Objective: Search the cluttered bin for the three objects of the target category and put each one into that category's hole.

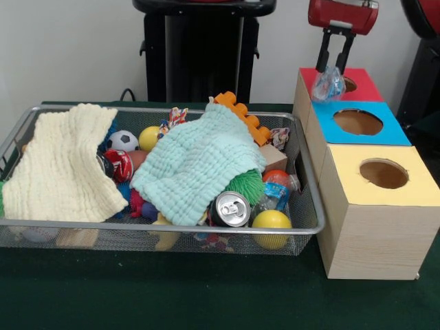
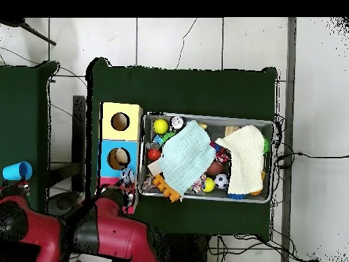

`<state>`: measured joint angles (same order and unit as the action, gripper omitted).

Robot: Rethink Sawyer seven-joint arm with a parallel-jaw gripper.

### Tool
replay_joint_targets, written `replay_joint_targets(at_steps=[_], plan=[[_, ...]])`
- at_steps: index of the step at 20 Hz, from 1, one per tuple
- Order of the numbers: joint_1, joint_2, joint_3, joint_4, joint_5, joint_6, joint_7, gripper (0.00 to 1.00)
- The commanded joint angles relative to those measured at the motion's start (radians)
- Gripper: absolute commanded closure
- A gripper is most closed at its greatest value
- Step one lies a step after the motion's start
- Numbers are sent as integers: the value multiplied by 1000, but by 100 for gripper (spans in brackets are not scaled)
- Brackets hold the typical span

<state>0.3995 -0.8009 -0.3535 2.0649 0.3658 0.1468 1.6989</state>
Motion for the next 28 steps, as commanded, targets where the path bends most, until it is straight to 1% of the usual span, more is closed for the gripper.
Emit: replay_joint_targets(at_steps=[1,4,9,16,28], plan=[[35,52,-19,-56,83,48,303,100],[68,52,-50,-76,104,95,314,100],[93,60,-64,-82,134,106,314,100],[134,73,-110,-121,159,172,319,100],[148,96,-113,-135,188,163,307,100]])
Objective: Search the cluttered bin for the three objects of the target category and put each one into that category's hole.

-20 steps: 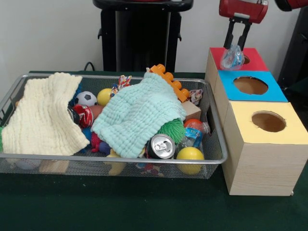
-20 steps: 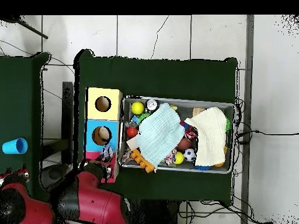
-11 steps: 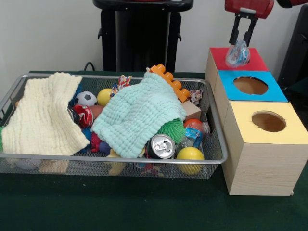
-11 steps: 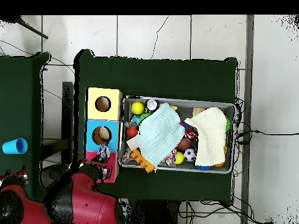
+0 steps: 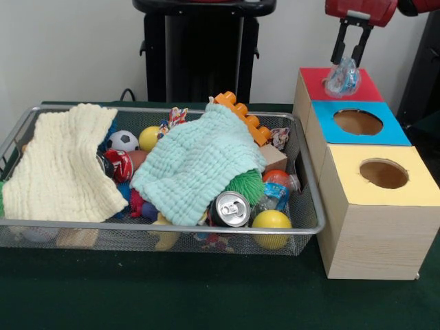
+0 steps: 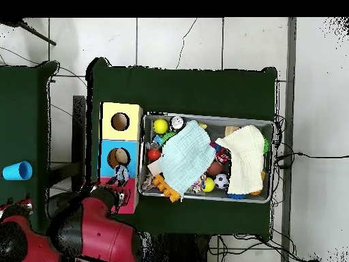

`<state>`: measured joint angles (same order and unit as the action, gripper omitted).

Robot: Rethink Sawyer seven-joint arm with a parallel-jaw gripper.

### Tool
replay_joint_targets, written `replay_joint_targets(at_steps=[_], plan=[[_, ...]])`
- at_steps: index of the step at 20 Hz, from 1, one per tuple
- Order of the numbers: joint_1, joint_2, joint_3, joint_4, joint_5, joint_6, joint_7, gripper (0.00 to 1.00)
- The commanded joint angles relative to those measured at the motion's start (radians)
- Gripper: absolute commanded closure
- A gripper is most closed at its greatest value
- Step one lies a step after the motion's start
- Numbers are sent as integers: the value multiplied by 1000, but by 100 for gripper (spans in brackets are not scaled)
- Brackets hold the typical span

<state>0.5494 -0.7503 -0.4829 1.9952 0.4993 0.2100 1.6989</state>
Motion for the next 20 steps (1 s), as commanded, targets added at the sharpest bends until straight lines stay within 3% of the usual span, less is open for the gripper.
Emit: replay_joint_targets(at_steps=[1,20], plan=[[0,47,19,-63,57,93,306,100],[14,74,22,-77,86,62,308,100]])
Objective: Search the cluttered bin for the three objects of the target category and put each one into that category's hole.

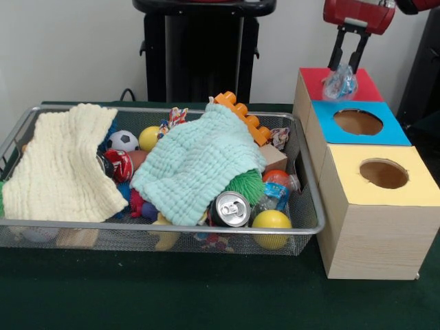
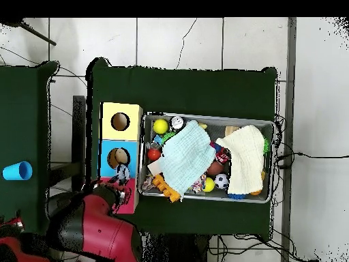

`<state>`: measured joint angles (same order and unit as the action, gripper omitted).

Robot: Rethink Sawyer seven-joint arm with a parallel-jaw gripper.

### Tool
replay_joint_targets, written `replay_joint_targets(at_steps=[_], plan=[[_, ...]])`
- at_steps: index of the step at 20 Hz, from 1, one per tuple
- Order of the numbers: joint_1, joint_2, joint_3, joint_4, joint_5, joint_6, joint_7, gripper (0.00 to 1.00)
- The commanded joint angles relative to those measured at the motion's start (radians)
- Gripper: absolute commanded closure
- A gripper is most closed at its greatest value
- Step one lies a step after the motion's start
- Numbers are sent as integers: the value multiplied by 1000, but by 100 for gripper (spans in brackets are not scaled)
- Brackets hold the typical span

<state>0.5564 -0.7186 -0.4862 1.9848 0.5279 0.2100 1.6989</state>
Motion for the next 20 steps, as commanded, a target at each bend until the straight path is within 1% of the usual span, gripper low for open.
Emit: replay_joint_targets(at_steps=[1,4,5,9,13,20], plan=[[11,45,23,-70,60,65,312,100],[21,52,13,-82,66,80,322,100],[32,62,1,-101,69,97,329,100],[52,82,-22,-133,76,130,340,100],[63,101,-31,-151,88,134,339,100],[62,133,-23,-151,103,94,323,100]])
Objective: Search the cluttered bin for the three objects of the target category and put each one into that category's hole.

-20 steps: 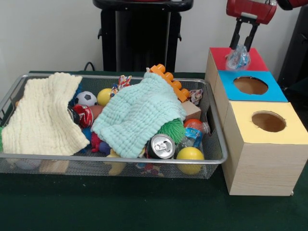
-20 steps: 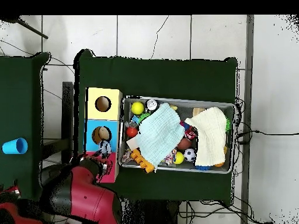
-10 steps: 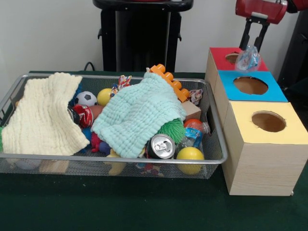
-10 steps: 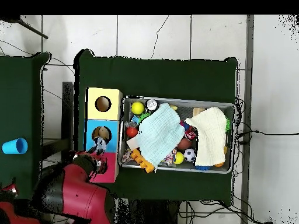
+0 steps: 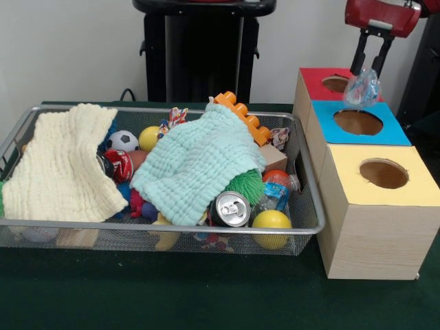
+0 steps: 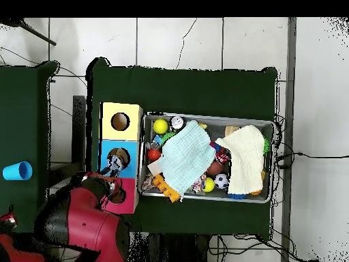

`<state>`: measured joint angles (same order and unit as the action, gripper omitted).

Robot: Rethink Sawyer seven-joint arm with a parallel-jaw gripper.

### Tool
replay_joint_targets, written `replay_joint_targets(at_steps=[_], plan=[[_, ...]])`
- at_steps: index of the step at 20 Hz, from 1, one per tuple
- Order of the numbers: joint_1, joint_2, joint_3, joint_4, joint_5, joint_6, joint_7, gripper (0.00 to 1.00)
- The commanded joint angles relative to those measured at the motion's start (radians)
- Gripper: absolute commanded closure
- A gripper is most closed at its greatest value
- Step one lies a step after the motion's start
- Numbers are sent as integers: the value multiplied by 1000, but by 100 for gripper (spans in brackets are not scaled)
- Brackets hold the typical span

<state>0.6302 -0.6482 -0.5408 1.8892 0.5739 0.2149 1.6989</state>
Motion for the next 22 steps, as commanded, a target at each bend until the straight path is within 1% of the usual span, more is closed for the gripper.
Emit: replay_joint_targets(at_steps=[1,10,13,18,22], plan=[[-12,64,33,-53,59,84,321,100],[-31,83,53,-49,71,39,297,100],[-28,89,54,-48,73,28,297,100],[-13,90,38,-61,77,54,304,100],[-18,103,42,-74,80,47,299,100]])
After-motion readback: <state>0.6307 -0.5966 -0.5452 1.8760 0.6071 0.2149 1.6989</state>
